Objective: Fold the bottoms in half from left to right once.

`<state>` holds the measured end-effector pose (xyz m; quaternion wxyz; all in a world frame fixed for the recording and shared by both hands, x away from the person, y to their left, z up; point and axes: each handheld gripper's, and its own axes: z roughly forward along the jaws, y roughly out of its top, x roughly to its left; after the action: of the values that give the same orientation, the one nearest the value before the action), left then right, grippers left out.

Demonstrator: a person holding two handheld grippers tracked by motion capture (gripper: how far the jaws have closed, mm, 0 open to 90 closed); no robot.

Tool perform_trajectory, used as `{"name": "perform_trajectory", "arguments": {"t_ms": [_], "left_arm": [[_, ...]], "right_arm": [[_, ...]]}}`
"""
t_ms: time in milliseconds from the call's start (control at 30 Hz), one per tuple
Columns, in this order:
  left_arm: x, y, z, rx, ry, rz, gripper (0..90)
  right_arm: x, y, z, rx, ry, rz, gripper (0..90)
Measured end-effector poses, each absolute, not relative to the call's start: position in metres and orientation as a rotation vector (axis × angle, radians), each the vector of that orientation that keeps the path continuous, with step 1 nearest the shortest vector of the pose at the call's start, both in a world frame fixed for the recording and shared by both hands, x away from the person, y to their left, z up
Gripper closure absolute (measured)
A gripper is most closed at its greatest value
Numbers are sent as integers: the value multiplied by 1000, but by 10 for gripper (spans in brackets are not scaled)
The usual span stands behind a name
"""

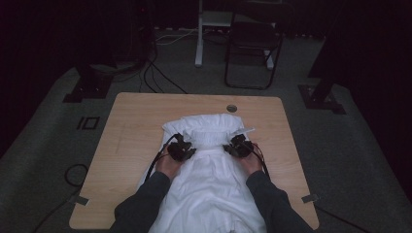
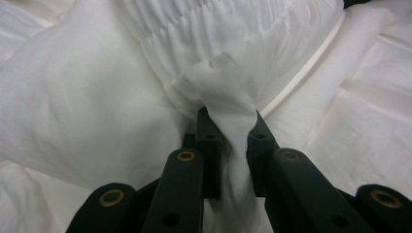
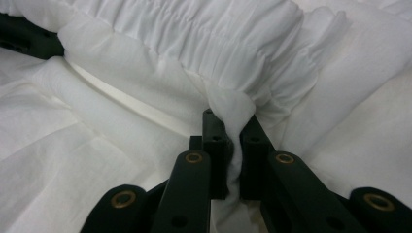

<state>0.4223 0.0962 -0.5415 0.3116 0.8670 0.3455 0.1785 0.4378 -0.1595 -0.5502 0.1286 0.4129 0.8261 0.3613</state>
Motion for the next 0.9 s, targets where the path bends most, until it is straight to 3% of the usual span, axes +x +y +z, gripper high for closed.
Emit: {"name": "perform_trajectory", "arguments": {"t_ms": [467,733,900], "left_arm": [[472,89,-537,2296,1008,575,813],[472,90,-534,2274,1041,565,825],[461,106,-502,2128,1020,521,832]], "right_arm": [[492,-142,-544,1256,2354,949,841],[495,-142,-542,1248,2347,965,843],[485,-159,-520,1246,2263,1170,845]]}}
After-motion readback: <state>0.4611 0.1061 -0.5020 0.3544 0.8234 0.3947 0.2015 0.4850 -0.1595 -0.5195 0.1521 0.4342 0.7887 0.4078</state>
